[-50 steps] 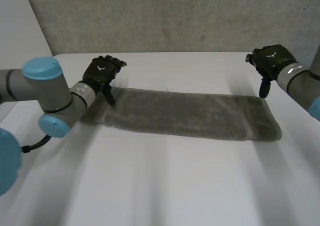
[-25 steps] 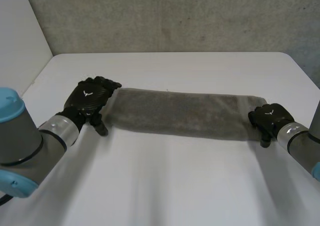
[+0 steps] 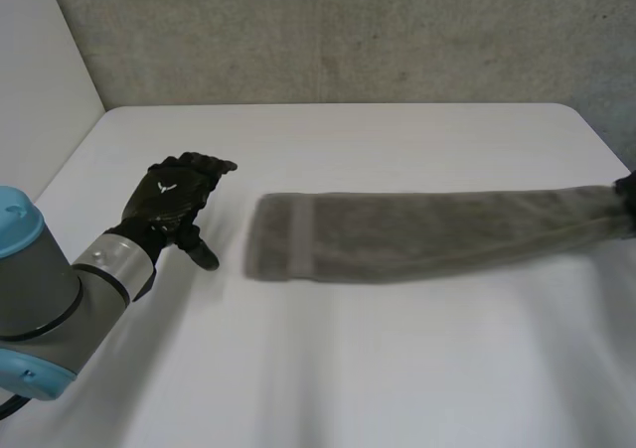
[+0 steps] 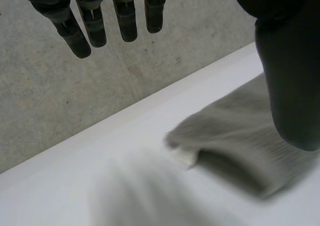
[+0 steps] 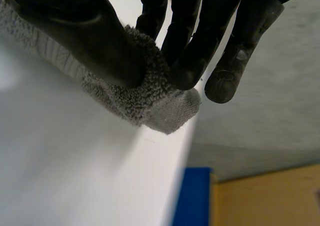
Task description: Fold the towel.
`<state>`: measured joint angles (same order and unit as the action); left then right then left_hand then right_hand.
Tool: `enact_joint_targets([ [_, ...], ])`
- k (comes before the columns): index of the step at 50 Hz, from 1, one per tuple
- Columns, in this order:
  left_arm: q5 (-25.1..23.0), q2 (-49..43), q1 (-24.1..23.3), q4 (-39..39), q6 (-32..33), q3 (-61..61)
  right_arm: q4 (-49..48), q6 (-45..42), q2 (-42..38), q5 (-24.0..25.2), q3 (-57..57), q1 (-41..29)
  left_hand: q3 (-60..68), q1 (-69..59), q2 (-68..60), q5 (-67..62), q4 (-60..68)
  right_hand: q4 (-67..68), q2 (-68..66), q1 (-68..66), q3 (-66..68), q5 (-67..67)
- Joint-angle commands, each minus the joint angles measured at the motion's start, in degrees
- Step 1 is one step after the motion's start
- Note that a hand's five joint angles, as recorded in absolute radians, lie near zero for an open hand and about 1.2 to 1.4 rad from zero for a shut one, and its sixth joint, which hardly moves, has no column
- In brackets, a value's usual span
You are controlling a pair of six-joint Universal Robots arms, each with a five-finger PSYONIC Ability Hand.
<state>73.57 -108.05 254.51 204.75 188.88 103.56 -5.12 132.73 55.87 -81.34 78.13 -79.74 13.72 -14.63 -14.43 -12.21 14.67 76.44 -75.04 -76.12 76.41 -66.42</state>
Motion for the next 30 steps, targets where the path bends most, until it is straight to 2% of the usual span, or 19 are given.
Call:
enact_joint_targets([
  [1, -0.01, 0.47, 0.11, 0.04, 0.0, 0.06, 0.29, -3.73, -0.14, -3.57, -9.91, -8.62, -3.72, 4.63, 4.43, 12.21, -4.67, 3.56, -4.96, -3.88, 3.59, -3.58],
  [2, -0.01, 0.47, 0.19, 0.04, 0.0, -0.03, 0.2, -1.1, -0.32, -3.13, -11.4, -14.59, -3.72, 4.63, 4.43, 12.21, -4.67, 3.56, -4.96, -3.88, 3.59, -3.58],
  [3, -0.01, 0.47, 0.19, 0.04, 0.0, -0.11, 0.2, -1.07, -0.32, -3.13, -11.42, -14.65, -3.72, 4.63, 4.43, 12.21, -4.67, 3.56, -4.96, -3.88, 3.59, -3.58],
  [5, -0.01, 0.47, 0.28, 0.04, 0.0, -0.38, -0.76, 2.78, -1.72, -1.9, -13.87, -26.72, -3.72, 4.63, 4.43, 12.21, -4.67, 3.56, -4.96, -3.88, 3.59, -3.58],
  [6, 0.08, 0.39, 0.37, 0.04, 0.0, -0.55, -0.77, 2.8, -1.73, -1.9, -13.88, -26.78, -3.72, 4.63, 4.43, 12.21, -4.67, 3.56, -4.96, -3.88, 3.59, -3.58],
  [7, 0.08, 0.39, 0.37, 0.04, 0.0, -0.55, -0.94, 3.58, -3.38, -1.03, -15.18, -32.26, -3.72, 4.63, 4.43, 12.21, -4.67, 3.56, -4.96, -3.88, 3.59, -3.58],
  [8, 0.08, 0.39, 0.37, 0.04, 0.0, -0.73, -0.94, 3.59, -3.4, -1.02, -15.2, -32.32, -3.72, 4.63, 4.43, 12.21, -4.67, 3.56, -4.96, -3.88, 3.59, -3.58],
  [10, 0.08, 0.39, 0.37, 0.04, 0.0, -0.82, 0.02, 3.33, -7.24, 0.64, -17.47, -42.29, -3.72, 4.63, 4.43, 12.21, -4.67, 3.56, -4.96, -3.88, 3.59, -3.58],
  [11, 0.08, 0.3, 0.37, 0.04, 0.0, -0.82, 0.02, 3.33, -7.26, 0.65, -17.48, -42.34, -3.72, 4.63, 4.43, 12.21, -4.67, 3.56, -4.96, -3.88, 3.59, -3.58],
  [13, 0.08, 0.3, 0.37, 0.04, 0.0, -0.73, 0.99, 3.24, -11.2, 1.7, -17.49, -48.99, -3.72, 4.63, 4.43, 12.21, -4.67, 3.56, -4.96, -3.88, 3.59, -3.58],
  [20, -0.01, 0.12, 0.37, 0.04, 0.0, -0.29, 4.33, 1.04, -15.09, 2.15, -17.31, -51.48, -3.72, 4.63, 4.43, 12.21, -4.67, 3.56, -4.96, -3.88, 3.59, -3.58],
  [21, -0.01, 0.12, 0.37, 0.04, 0.0, -0.29, 4.51, 0.61, -14.74, 2.23, -17.39, -51.3, -3.72, 4.63, 4.43, 12.21, -4.67, -19.19, 17.8, 18.87, -19.17, 19.17],
  [22, -0.01, 0.04, 0.37, 0.04, 0.0, -0.29, 4.51, 0.6, -14.73, 2.23, -17.4, -51.3, -3.72, 4.63, 4.43, 12.21, -4.67, -19.42, 18.03, 19.1, -19.4, 19.4],
  [23, -0.01, 0.03, 0.37, 0.04, 0.0, -0.29, 4.42, 1.12, -13.78, 2.06, -17.05, -51.04, -3.72, 4.63, 4.43, 12.21, -4.67, -52.06, 50.67, 51.74, -52.04, 52.04],
  [24, -0.1, -0.14, 0.37, 0.04, 0.0, -0.38, 4.33, 1.39, -12.2, 1.8, -16.61, -50.78, -3.72, 4.63, 4.43, 12.21, -4.67, -66.44, 65.04, 66.12, -66.41, 66.42],
  [30, -0.01, -0.41, 0.28, 0.04, 0.0, -0.64, 4.07, 4.12, -5.95, 1.71, -12.65, -47.87, -3.72, 4.63, 4.43, 12.21, -4.67, -66.44, 65.04, 66.12, -66.41, 66.42],
])
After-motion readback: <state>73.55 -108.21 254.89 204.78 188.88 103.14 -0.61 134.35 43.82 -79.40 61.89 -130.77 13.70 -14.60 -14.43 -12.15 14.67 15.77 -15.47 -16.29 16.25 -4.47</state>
